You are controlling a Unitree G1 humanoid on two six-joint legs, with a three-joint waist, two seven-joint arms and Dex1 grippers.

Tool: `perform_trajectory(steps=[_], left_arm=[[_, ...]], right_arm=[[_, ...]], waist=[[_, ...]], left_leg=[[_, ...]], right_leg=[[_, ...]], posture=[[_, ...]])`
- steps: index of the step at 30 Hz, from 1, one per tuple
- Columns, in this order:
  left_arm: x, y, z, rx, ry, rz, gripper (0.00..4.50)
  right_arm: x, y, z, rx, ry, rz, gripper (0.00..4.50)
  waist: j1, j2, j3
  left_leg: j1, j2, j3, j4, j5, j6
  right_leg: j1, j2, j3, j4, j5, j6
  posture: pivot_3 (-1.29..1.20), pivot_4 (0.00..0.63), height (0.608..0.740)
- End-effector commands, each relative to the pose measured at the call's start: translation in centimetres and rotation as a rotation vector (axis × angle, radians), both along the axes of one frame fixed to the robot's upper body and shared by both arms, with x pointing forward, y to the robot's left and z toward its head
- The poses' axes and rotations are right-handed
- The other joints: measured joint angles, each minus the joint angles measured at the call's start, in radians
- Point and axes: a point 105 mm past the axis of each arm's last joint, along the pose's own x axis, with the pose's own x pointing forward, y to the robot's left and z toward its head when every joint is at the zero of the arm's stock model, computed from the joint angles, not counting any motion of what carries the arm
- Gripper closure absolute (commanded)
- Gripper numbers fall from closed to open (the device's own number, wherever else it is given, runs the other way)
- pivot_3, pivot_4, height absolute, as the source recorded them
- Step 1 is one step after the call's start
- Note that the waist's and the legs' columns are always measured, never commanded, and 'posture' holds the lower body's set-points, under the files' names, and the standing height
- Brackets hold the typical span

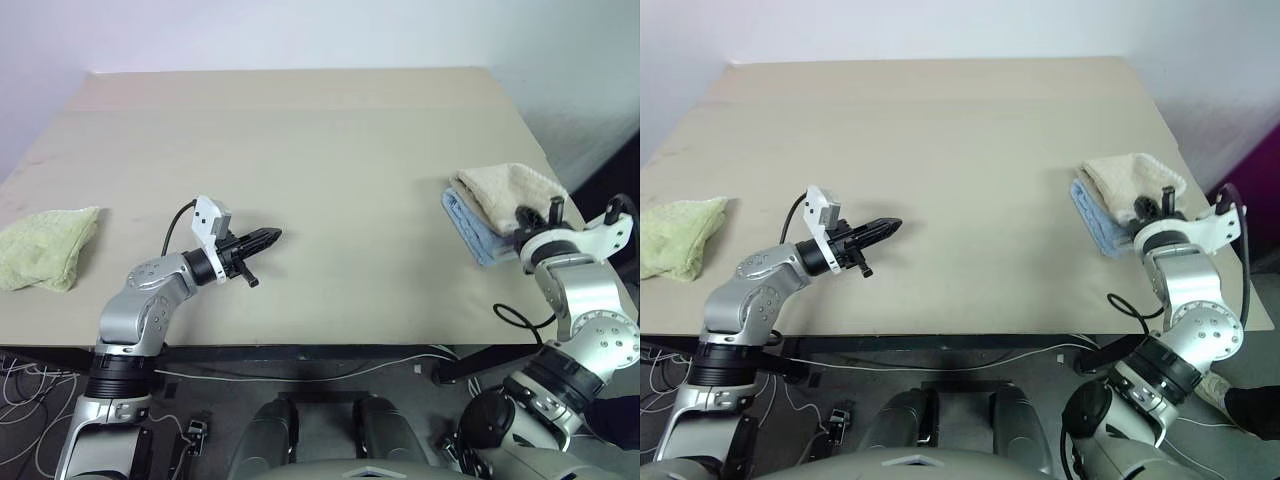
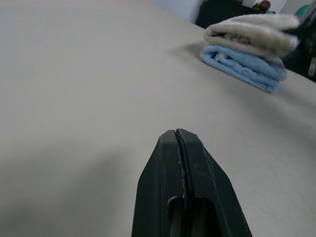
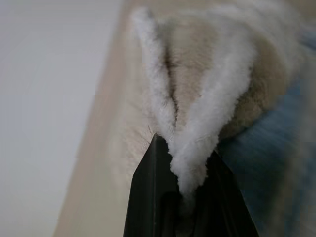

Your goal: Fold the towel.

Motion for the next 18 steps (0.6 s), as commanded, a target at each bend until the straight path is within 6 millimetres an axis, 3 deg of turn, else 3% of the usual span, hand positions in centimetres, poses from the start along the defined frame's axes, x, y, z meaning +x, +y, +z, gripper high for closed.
perform_trajectory(steps=[1, 4, 7, 18], left_arm=[[0.0, -0.1, 0.9, 0.001, -0.045, -0.008, 4.5], [0.0, -0.1, 0.8, -0.002, -0.043, -0.009, 4.5], [-0.1, -0.2, 0.7, -0.004, -0.041, -0.009, 4.5], [0.0, -0.6, 0.4, -0.015, -0.025, -0.031, 4.5]], right_arm=[[-0.2, 0.3, 0.9, -0.038, -0.009, 0.008, 4.45], [-0.2, 0.4, 1.4, -0.07, -0.019, 0.031, 4.45], [-0.3, 0.3, 1.6, -0.075, -0.031, 0.028, 3.77], [-2.0, -1.0, 4.0, -0.064, -0.158, -0.099, 0.24]], waist=[[-0.001, 0.0, 0.0], [-0.001, 0.0, 0.0], [0.0, 0.0, 0.0], [0.001, 0.0, 0.0]], left_leg=[[0.0, 0.0, 0.0, 0.0, 0.0, 0.0], [0.0, 0.0, 0.0, 0.0, 0.0, 0.0], [0.0, 0.0, 0.0, 0.0, 0.0, 0.0], [0.0, 0.0, 0.0, 0.0, 0.0, 0.0]], right_leg=[[0.0, 0.0, 0.0, 0.0, 0.0, 0.0], [0.0, 0.001, 0.0, 0.0, 0.0, 0.0], [0.0, 0.001, 0.0, 0.0, 0.0, 0.0], [0.001, 0.001, 0.0, 0.0, 0.0, 0.0]], posture=[[0.0, 0.15, 0.74], [0.0, 0.15, 0.74], [0.0, 0.15, 0.74], [0.0, 0.15, 0.74]])
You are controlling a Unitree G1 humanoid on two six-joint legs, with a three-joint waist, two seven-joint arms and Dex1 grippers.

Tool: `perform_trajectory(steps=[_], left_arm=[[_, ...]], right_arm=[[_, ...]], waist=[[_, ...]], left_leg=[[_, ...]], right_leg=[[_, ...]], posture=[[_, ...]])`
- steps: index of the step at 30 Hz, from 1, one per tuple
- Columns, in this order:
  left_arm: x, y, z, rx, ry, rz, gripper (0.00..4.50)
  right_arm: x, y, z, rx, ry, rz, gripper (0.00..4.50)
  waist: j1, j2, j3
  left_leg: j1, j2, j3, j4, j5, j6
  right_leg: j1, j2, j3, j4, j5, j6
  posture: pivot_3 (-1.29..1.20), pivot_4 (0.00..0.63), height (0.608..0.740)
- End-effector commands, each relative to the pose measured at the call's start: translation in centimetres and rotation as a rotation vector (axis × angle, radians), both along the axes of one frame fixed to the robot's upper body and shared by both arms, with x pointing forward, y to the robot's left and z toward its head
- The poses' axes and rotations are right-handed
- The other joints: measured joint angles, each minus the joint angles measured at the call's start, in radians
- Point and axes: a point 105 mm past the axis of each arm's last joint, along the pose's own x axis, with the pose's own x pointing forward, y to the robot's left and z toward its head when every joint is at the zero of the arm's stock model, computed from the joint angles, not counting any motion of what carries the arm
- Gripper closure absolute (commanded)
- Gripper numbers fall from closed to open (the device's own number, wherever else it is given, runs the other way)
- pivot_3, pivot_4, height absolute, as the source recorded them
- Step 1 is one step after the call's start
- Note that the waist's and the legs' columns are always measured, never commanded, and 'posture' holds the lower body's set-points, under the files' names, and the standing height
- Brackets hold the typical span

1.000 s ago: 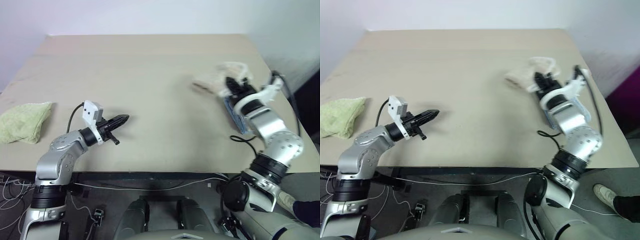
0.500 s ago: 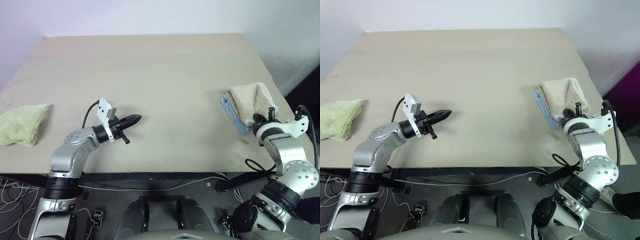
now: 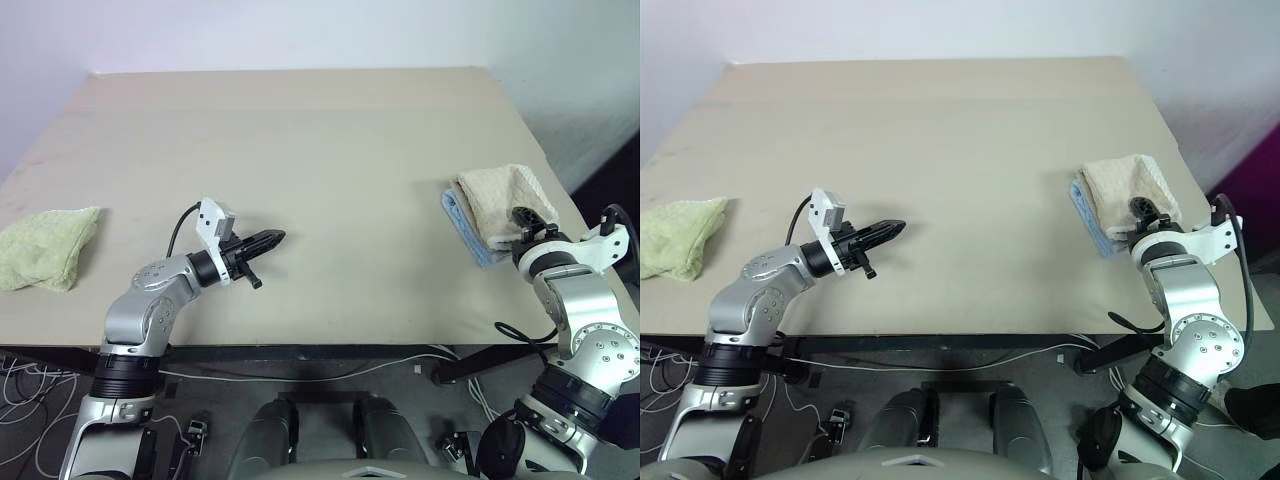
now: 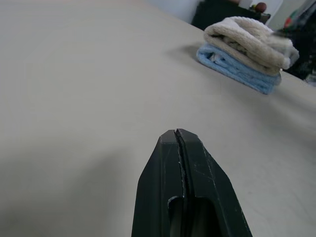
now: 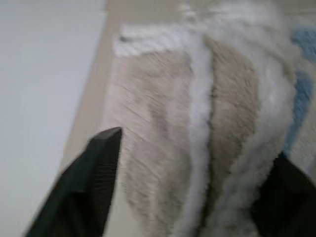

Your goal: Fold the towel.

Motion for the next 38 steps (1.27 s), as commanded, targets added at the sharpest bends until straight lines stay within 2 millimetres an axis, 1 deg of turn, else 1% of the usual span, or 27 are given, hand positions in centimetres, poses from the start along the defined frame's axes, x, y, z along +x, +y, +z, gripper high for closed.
perform_trajectory(steps=[1, 4, 6, 7, 8, 9, 10, 11, 13, 14, 15, 16, 18, 20, 23, 27, 30, 34, 38], left_arm=[[0.1, -0.2, 0.7, -0.004, -0.033, -0.016, 4.5], [0.3, 0.0, 0.6, -0.003, -0.027, -0.016, 4.5], [0.9, 0.1, 0.5, 0.001, -0.028, 0.004, 4.5], [1.2, 0.1, 0.5, 0.001, -0.034, 0.017, 4.5], [1.5, 0.1, 0.6, 0.004, -0.044, 0.031, 4.5], [1.8, 0.0, 0.6, 0.007, -0.051, 0.041, 4.5], [1.9, -0.1, 0.6, 0.01, -0.057, 0.05, 4.5], [2.0, -0.1, 0.5, 0.011, -0.06, 0.053, 4.5], [2.0, -0.1, 0.4, 0.015, -0.068, 0.067, 4.5], [2.0, -0.1, 0.4, 0.015, -0.069, 0.072, 4.5], [2.0, 0.1, 0.3, 0.017, -0.072, 0.079, 4.5], [2.0, 0.2, 0.2, 0.021, -0.074, 0.088, 4.5], [1.9, 0.8, 0.1, 0.031, -0.082, 0.117, 4.5], [1.8, 1.4, -0.4, 0.065, -0.089, 0.148, 4.5], [1.7, 2.4, -1.0, 0.103, -0.095, 0.185, 4.5], [1.7, 3.9, -1.5, 0.132, -0.106, 0.261, 4.5], [1.6, 4.6, -1.4, 0.141, -0.118, 0.309, 4.5], [0.8, 4.8, -2.0, 0.179, -0.121, 0.337, 4.5], [0.4, 5.2, -1.6, 0.182, -0.127, 0.339, 4.5]], right_arm=[[-1.3, -1.0, 2.3, -0.024, -0.09, -0.09, 0.07], [-2.2, -1.9, 3.5, -0.051, -0.135, -0.146, 0.07], [-2.4, -1.7, 4.7, -0.112, -0.175, -0.133, 0.07], [-2.2, -1.2, 5.4, -0.195, -0.183, -0.098, 0.07], [-2.0, -0.3, 6.1, -0.289, -0.193, -0.047, 0.07], [-1.7, 1.1, 6.7, -0.449, -0.188, 0.03, 0.07], [-1.4, 2.6, 6.8, -0.589, -0.18, 0.108, 0.07], [-1.1, 4.0, 6.5, -0.717, -0.16, 0.183, 0.07], [-0.7, 6.6, 4.9, -0.998, -0.105, 0.323, 0.07], [-0.7, 7.4, 4.2, -1.084, -0.093, 0.369, 0.07], [-0.5, 8.5, 3.4, -1.129, -0.095, 0.424, 0.07], [-0.4, 9.4, 2.6, -1.147, -0.102, 0.472, 0.07], [0.0, 12.4, 1.1, -1.211, -0.136, 0.615, 0.07], [0.5, 14.5, -0.3, -1.249, -0.165, 0.723, 0.07], [1.7, 16.1, -0.9, -1.255, -0.214, 0.77, 0.07], [2.9, 17.7, -1.4, -1.273, -0.26, 0.82, 0.07], [3.4, 18.7, -1.4, -1.265, -0.289, 0.844, 0.07], [3.5, 19.1, -2.2, -1.256, -0.296, 0.871, 0.07], [3.4, 19.7, -2.3, -1.237, -0.311, 0.88, 0.07]], waist=[[0.0, 0.0, 0.0], [0.001, 0.0, 0.0], [0.001, 0.0, 0.0], [0.001, 0.0, 0.0], [0.001, 0.0, 0.0], [0.001, 0.0, 0.0], [0.001, 0.0, 0.0], [-0.001, 0.001, 0.0], [-0.002, 0.0, 0.0], [-0.002, 0.0, 0.0], [0.0, 0.0, 0.0], [0.001, 0.0, 0.0], [0.002, 0.0, 0.0], [0.0, -0.001, 0.0], [0.004, -0.001, 0.001], [0.014, -0.001, 0.001], [0.026, -0.001, 0.001], [0.028, -0.001, 0.001], [0.028, -0.001, 0.001]], left_leg=[[0.0, 0.0, 0.0, 0.0, 0.0, 0.0], [0.0, 0.0, 0.0, 0.0, 0.0, 0.0], [0.0, 0.0, 0.0, 0.0, 0.0, 0.0], [0.0, 0.0, 0.0, 0.0, 0.0, 0.0], [0.0, 0.0, 0.0, 0.0, 0.0, 0.0], [0.0, 0.0, 0.0, 0.0, 0.0, 0.0], [0.0, 0.0, 0.0, 0.001, 0.0, 0.0], [0.0, -0.001, 0.0, 0.001, 0.0, 0.0], [0.0, 0.0, 0.0, 0.001, 0.0, 0.0], [0.001, 0.001, 0.0, 0.001, 0.0, 0.0], [0.001, 0.001, 0.0, 0.001, 0.0, 0.0], [0.001, 0.001, 0.0, 0.001, 0.0, 0.0], [0.0, 0.0, 0.0, 0.001, 0.0, 0.0], [0.0, 0.0, 0.0, 0.003, 0.0, 0.0], [0.0, 0.0, -0.001, 0.003, 0.0, 0.0], [0.0, -0.001, -0.001, 0.004, 0.0, 0.0], [0.0, -0.001, -0.001, 0.004, 0.0, 0.0], [0.0, -0.001, -0.001, 0.004, 0.0, 0.0], [0.0, -0.001, -0.002, 0.004, 0.0, 0.0]], right_leg=[[0.0, 0.0, 0.0, 0.0, 0.0, 0.0], [0.0, 0.0, 0.0, 0.0, 0.0, 0.0], [0.0, 0.0, 0.0, 0.0, 0.0, 0.0], [0.0, 0.0, 0.0, 0.0, 0.0, 0.0], [0.0, 0.0, 0.0, 0.0, 0.0, 0.0], [0.0, 0.0, 0.0, 0.0, 0.0, 0.0], [0.0, 0.001, 0.0, 0.0, 0.0, 0.0], [0.0, 0.001, 0.0, 0.0, 0.0, 0.0], [0.0, 0.002, 0.0, 0.0, 0.0, 0.0], [0.001, 0.003, 0.0, 0.0, 0.0, 0.0], [0.001, 0.002, 0.0, 0.0, 0.0, 0.0], [0.001, 0.002, -0.001, 0.0, 0.0, 0.0], [0.001, 0.001, -0.001, 0.0, 0.0, 0.0], [0.001, 0.0, -0.001, 0.0, 0.0, 0.0], [0.001, 0.0, -0.001, 0.0, 0.0, 0.0], [0.001, 0.0, -0.001, 0.0, 0.0, 0.0], [0.001, 0.0, -0.002, 0.0, 0.0, 0.0], [0.001, -0.001, -0.002, 0.0, 0.0, 0.0], [0.001, -0.001, -0.002, 0.0, 0.0, 0.0]], posture=[[0.0, 0.15, 0.74], [0.0, 0.15, 0.74], [0.0, 0.15, 0.74], [0.0, 0.15, 0.74], [0.0, 0.15, 0.74], [0.0, 0.15, 0.74], [0.0, 0.15, 0.74], [0.0, 0.15, 0.74], [0.0, 0.15, 0.74], [0.0, 0.15, 0.74], [0.0, 0.15, 0.74], [0.0, 0.15, 0.74], [0.0, 0.15, 0.74], [0.0, 0.15, 0.74], [0.0, 0.15, 0.74], [0.0, 0.15, 0.74], [0.0, 0.15, 0.74], [0.0, 0.15, 0.74], [0.0, 0.15, 0.74]])
